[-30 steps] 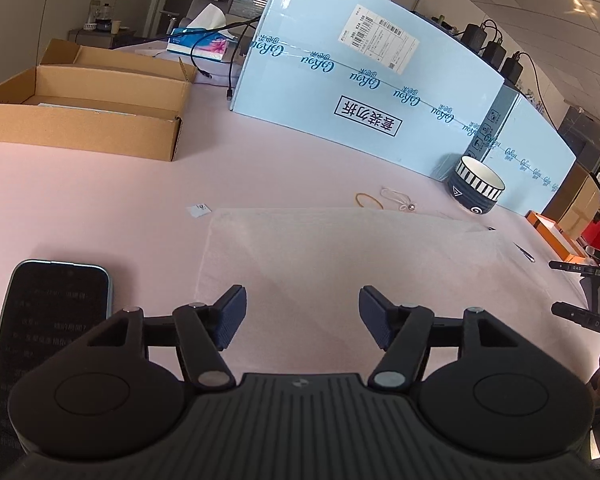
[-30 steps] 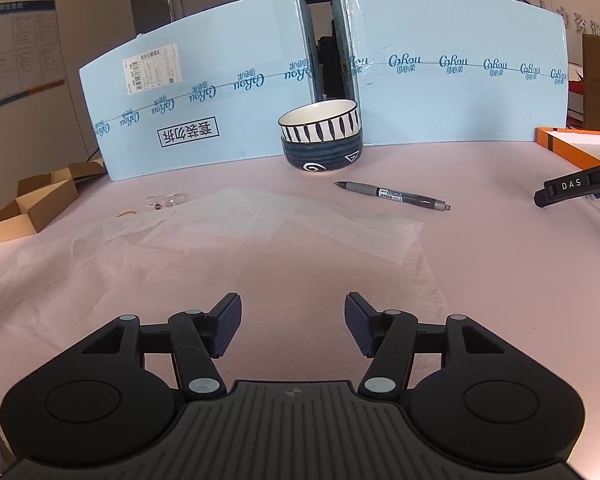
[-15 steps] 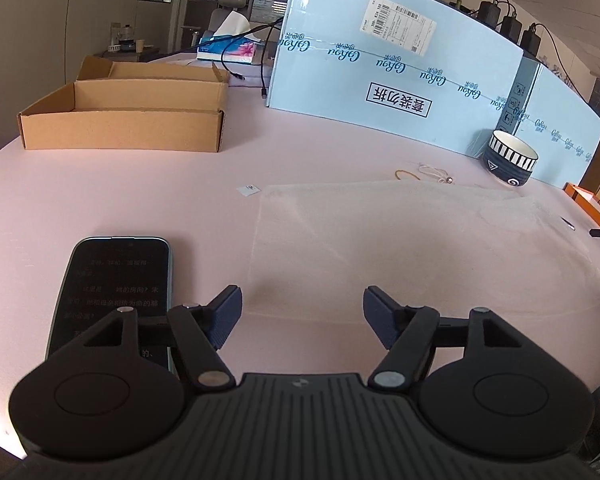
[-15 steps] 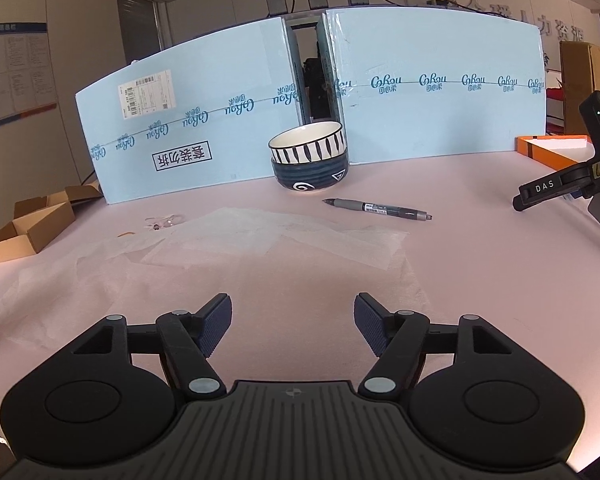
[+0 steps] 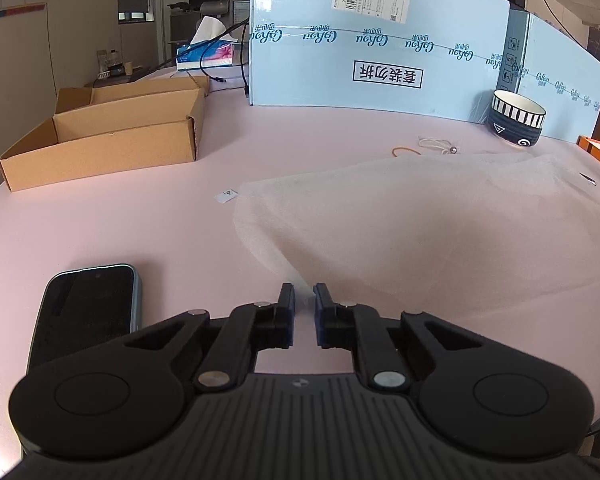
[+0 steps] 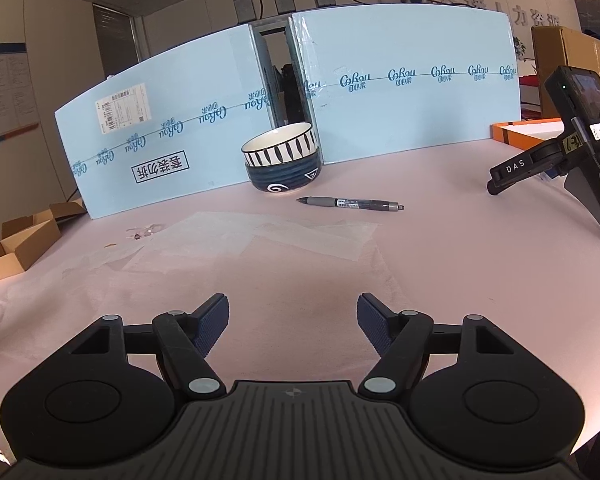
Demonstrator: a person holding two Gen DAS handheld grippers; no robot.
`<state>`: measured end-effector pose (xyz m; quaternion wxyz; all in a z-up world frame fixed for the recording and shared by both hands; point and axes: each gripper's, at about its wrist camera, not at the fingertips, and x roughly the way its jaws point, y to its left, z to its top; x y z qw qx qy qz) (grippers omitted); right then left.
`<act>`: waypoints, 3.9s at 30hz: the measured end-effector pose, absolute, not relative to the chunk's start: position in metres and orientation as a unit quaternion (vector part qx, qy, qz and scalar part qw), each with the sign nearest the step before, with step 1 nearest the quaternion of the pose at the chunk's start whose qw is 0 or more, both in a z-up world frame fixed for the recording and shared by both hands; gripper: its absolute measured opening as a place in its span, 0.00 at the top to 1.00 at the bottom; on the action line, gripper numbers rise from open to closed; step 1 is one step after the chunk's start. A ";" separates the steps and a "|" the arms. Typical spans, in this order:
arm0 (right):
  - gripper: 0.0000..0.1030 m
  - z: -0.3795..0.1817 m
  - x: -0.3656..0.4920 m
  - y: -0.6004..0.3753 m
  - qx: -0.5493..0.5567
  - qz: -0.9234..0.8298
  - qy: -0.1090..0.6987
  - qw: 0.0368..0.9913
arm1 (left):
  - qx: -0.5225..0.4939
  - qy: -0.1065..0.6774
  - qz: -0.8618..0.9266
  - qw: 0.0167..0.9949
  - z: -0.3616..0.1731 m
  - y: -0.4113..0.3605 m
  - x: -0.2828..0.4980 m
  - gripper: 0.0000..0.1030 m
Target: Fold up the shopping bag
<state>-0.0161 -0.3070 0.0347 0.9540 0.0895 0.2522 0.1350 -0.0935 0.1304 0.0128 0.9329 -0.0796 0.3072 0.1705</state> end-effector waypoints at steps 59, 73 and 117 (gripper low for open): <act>1.00 0.048 -0.077 -0.330 0.095 0.085 0.203 0.971 | -0.179 0.243 0.129 0.945 0.049 0.127 -0.156 0.99; 0.63 0.027 -0.090 -0.367 0.103 -0.019 0.218 0.970 | -0.173 0.245 0.161 0.940 0.042 0.119 -0.174 0.40; 0.95 0.042 0.070 -0.132 0.258 0.387 0.419 0.780 | -0.147 0.259 0.079 0.951 -0.002 0.118 -0.171 0.99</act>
